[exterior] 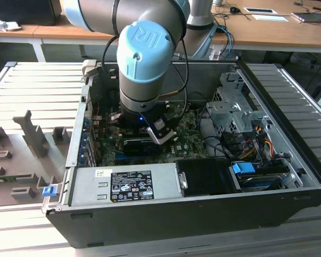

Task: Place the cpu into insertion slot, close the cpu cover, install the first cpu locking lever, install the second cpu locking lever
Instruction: 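Install the second cpu locking lever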

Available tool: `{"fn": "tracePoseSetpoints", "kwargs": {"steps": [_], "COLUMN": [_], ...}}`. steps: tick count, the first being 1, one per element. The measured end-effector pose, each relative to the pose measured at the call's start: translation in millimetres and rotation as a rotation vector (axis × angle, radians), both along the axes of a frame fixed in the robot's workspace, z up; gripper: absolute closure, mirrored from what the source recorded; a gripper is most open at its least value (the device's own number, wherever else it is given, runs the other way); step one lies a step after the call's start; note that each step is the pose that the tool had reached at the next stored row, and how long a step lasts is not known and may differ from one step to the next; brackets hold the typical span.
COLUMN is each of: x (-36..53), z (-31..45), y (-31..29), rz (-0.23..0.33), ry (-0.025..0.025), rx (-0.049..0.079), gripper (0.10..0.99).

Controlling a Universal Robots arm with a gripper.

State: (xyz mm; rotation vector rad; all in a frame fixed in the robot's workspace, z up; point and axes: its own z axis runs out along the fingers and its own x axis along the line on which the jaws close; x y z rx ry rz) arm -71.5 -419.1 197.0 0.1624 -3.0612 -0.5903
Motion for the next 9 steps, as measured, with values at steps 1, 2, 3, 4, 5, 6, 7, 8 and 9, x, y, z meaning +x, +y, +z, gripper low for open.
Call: {"fn": "tracePoseSetpoints", "kwargs": {"steps": [1, 2, 3, 4, 5, 6, 7, 8, 9], "x": [0.0, 0.0, 0.0, 0.0, 0.0, 0.0, 0.0, 0.0, 0.0], "z": [-1.6, -2.3, -2.8, -3.2, -3.4, -3.7, -4.0, -4.3, -4.5], "y": [0.1, 0.0, 0.0, 0.0, 0.0, 0.1, 0.1, 0.2, 0.3], "rz": [0.000, -0.001, -0.001, -0.001, -0.001, -0.001, -0.001, -0.001, -0.001], "ry": [-0.0001, -0.0001, -0.0001, -0.0001, -0.0001, -0.0001, -0.0001, -0.0002, -0.0001], "rx": [0.005, 0.006, 0.007, 0.009, 0.012, 0.014, 0.017, 0.019, 0.019], "gripper": [0.980, 0.980, 0.980, 0.980, 0.980, 0.980, 0.980, 0.980, 0.980]}}
